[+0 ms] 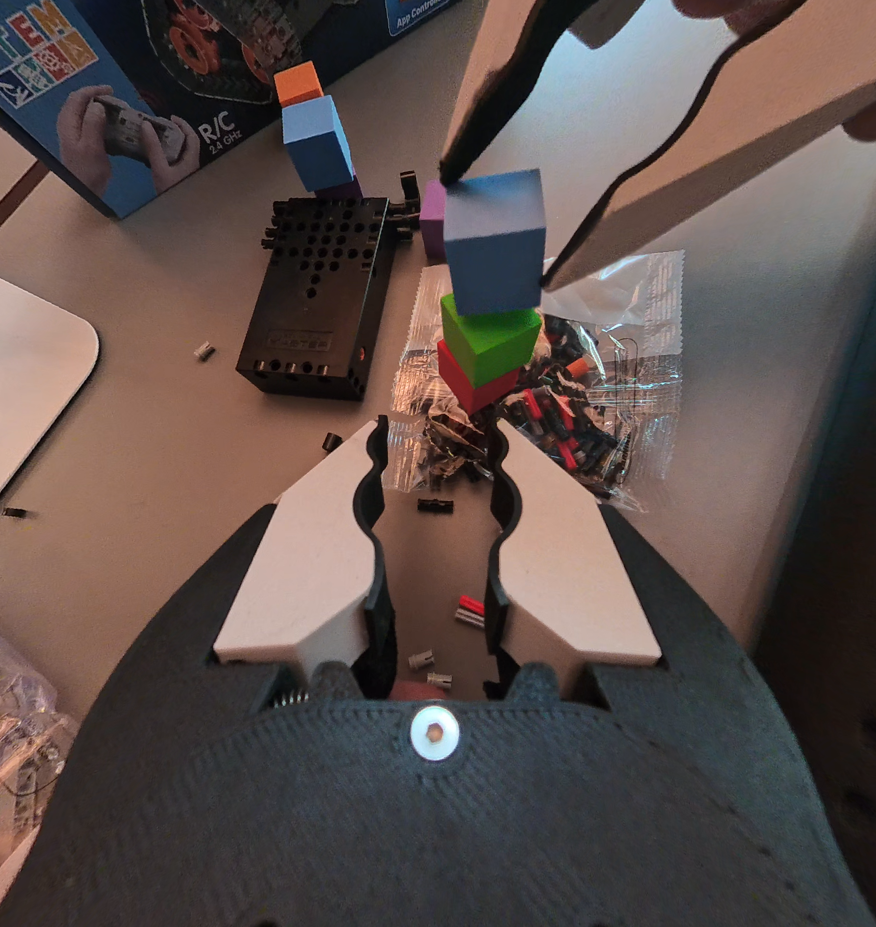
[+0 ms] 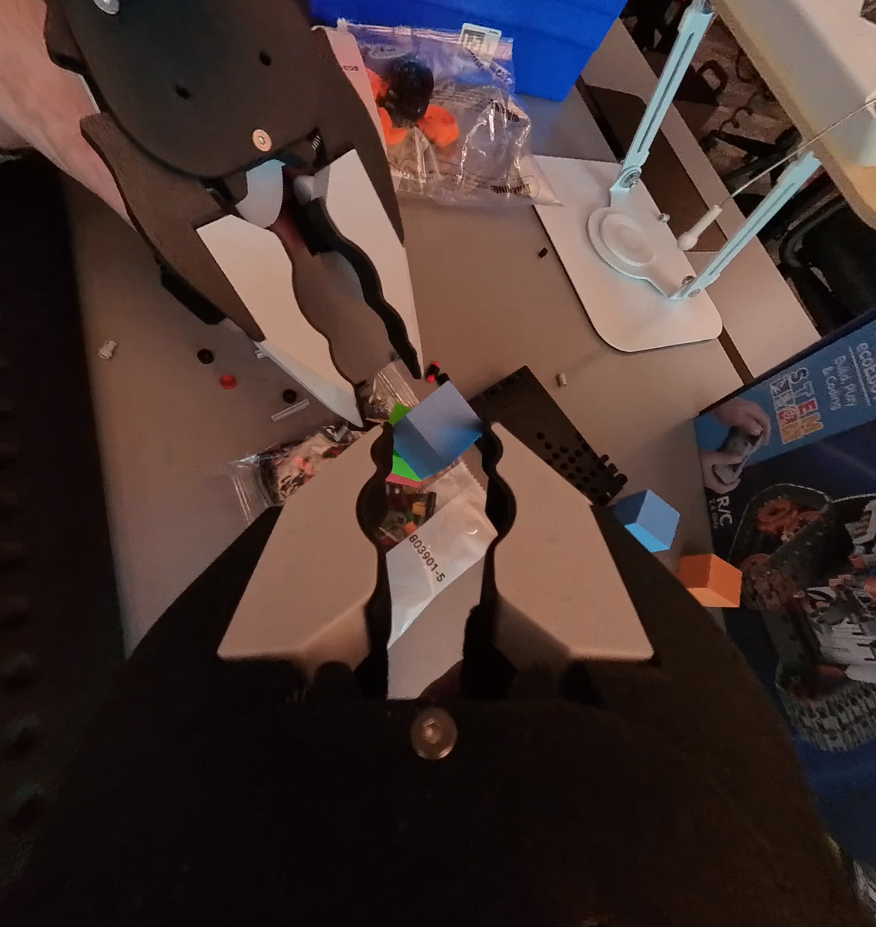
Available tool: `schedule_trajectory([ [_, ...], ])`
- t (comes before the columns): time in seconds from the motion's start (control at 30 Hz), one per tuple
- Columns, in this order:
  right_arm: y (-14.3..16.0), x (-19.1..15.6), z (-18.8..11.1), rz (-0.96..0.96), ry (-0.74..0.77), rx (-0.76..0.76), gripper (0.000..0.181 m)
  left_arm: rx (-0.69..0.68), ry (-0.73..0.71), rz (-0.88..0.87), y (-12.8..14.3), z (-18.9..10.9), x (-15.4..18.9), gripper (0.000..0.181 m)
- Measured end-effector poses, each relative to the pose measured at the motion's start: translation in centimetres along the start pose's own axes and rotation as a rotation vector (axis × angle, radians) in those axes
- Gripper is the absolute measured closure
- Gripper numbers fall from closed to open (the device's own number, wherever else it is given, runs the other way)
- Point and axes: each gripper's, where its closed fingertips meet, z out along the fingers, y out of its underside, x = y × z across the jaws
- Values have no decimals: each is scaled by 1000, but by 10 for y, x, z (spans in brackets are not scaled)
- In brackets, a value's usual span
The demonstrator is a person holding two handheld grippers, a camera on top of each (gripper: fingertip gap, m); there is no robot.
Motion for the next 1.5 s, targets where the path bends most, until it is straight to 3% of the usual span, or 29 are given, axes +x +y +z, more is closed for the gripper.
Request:
schedule_trajectory([
  [0.27,5,-7,8,-40,3,-35,141,0,4,2,0,0,1,143],
  [0.6,5,9,-14,21,39,12,131,5,4,2,-1,-1,1,142],
  [0.7,25,29,-22,115,55,-33,130,9,3,-1,-2,-2,1,142],
  [0.9,84,52,0,169,108,-242,133,8,-2,2,-2,-1,0,142],
  [1.07,100,55,16,231,150,-291,150,7,-2,2,-2,-1,0,142],
  [1.17,100,58,16,256,164,-286,152,6,-2,4,-2,-1,1,142],
  [1.2,99,60,13,254,171,-274,168,7,-1,2,-2,-1,1,142],
  [1.3,78,63,-1,270,175,-180,172,11,-5,-4,-2,-2,-1,142],
  [1.4,62,64,-15,245,179,-150,164,9,-3,-4,-2,-1,-1,142],
  [1.5,72,62,-11,225,157,-216,148,6,-1,-2,-2,0,0,142],
])
